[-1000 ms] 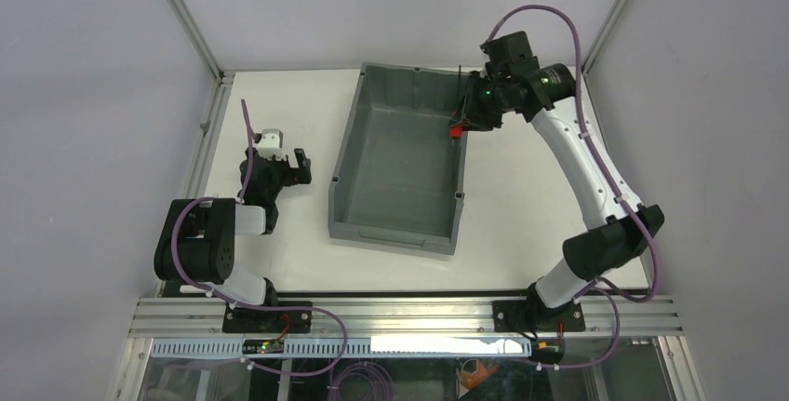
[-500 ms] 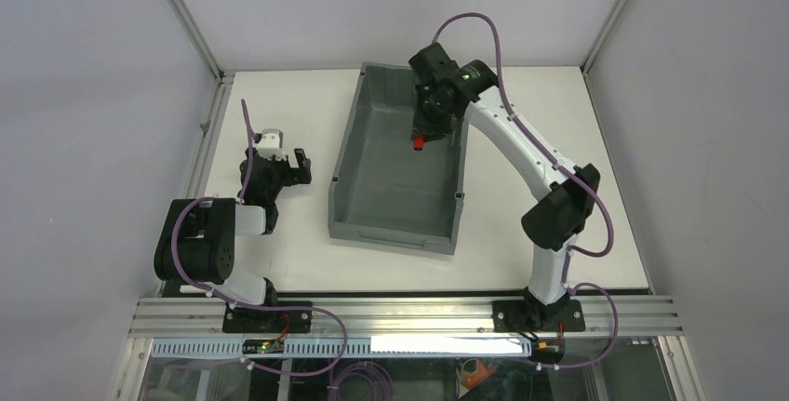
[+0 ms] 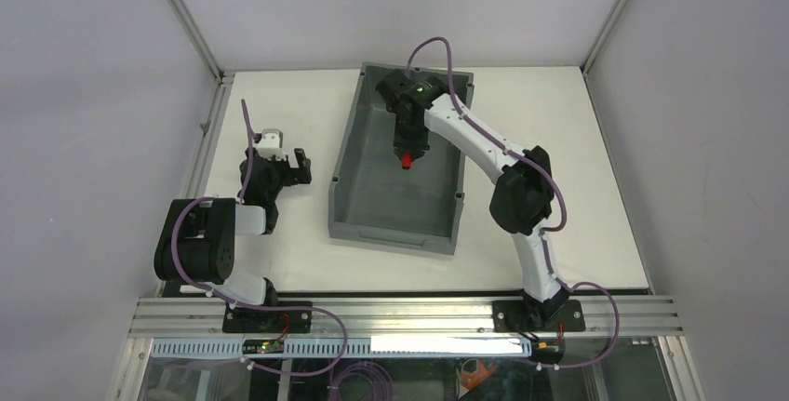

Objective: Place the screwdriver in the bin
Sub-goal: Place the screwdriver in the bin.

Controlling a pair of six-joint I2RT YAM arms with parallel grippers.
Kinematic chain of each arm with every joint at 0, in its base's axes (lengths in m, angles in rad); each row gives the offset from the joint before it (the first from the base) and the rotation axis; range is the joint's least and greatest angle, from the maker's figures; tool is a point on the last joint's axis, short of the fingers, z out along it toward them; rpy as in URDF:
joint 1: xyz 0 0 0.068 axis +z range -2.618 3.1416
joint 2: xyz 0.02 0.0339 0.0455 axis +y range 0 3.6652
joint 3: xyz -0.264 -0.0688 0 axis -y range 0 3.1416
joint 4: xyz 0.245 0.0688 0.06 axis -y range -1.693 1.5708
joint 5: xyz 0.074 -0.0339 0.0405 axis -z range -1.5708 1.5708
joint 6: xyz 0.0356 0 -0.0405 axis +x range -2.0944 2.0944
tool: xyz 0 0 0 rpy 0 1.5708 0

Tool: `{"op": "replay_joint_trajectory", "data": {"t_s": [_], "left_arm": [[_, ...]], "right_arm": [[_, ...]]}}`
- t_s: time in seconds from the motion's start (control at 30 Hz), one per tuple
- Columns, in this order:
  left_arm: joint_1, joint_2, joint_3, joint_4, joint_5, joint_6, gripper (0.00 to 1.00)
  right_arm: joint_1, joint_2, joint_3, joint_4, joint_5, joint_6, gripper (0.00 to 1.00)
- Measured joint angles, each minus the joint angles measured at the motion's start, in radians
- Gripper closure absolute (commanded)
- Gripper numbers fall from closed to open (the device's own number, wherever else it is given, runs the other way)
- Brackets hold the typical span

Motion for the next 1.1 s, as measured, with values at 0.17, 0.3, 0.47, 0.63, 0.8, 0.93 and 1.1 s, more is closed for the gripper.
{"op": "replay_joint_trajectory", "data": {"t_s": [0.17,0.3,0.47,0.63,0.8,0.93,1.1], "left_arm": [[0.000,0.000,0.000,0.000,0.000,0.000,0.01],[0.000,0.000,0.000,0.000,0.000,0.000,0.01],[0.000,0.000,0.000,0.000,0.000,0.000,0.01],[0.000,0.000,0.000,0.000,0.000,0.000,0.01],[0.000,0.000,0.000,0.000,0.000,0.000,0.01],[0.000,0.000,0.000,0.000,0.000,0.000,0.01],[0.000,0.000,0.000,0.000,0.000,0.000,0.01]], "right_arm": [[0.005,0.059,0.001,0.002,0.008,0.010,0.91],[0.006,0.100,0.001,0.013,0.008,0.011,0.90],[0.006,0.150,0.001,0.035,0.008,0.011,0.90],[0.006,0.199,0.001,0.048,0.009,0.010,0.88],[0.005,0.230,0.001,0.056,0.008,0.010,0.87],[0.004,0.239,0.001,0.062,0.008,0.011,0.84],[0.002,0.245,0.001,0.078,0.008,0.011,0.79]]}}
